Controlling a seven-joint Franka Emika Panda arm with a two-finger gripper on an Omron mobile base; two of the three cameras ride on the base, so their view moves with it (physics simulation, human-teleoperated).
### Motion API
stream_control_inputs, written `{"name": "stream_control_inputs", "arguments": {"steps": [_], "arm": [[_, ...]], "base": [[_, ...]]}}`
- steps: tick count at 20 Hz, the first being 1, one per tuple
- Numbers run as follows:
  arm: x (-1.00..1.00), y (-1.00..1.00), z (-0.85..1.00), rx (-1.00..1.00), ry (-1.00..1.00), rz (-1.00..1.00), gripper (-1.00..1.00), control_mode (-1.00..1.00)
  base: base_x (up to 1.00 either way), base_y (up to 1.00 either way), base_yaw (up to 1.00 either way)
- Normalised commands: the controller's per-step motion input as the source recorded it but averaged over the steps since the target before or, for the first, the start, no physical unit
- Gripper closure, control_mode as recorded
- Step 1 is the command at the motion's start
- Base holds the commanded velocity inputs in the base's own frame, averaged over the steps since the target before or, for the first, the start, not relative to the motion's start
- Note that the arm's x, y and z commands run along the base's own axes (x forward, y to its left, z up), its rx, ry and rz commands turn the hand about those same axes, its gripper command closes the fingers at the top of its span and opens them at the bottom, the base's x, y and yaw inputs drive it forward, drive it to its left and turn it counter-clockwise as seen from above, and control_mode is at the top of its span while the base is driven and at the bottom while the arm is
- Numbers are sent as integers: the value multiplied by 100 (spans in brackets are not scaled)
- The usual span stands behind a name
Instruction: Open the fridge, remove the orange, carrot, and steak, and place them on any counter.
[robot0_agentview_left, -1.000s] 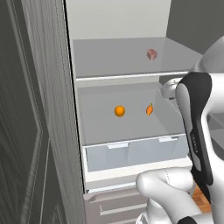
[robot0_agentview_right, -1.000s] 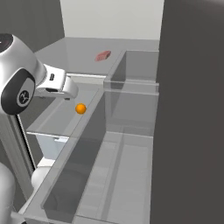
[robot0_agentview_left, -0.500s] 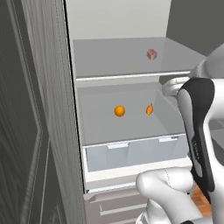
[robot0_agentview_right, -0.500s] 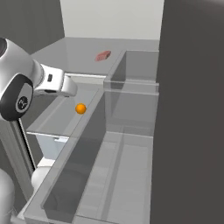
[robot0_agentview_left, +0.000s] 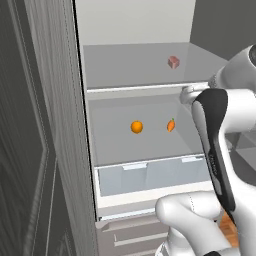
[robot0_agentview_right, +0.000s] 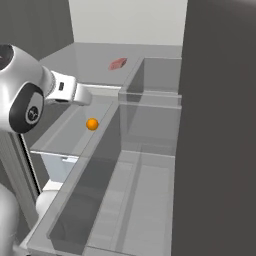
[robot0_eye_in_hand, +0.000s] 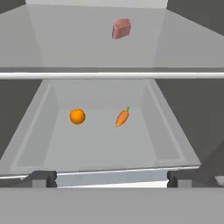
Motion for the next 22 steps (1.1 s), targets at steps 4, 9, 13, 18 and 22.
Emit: {"name": "stream_control_inputs", "arguments": {"steps": [4,9,13,18,22], "arm": [[35,0,19,0,0,-15,-100,-100],[40,0,3,0,0,-12,-100,-100],[44,0,0,0,0,-8,-100,-100],[43,0,0,1,0,-7,-100,-100],[41,0,4,1,0,-5,-100,-100]], "base": [[0,0,0],[0,0,0],[0,0,0],[0,0,0],[0,0,0]]}}
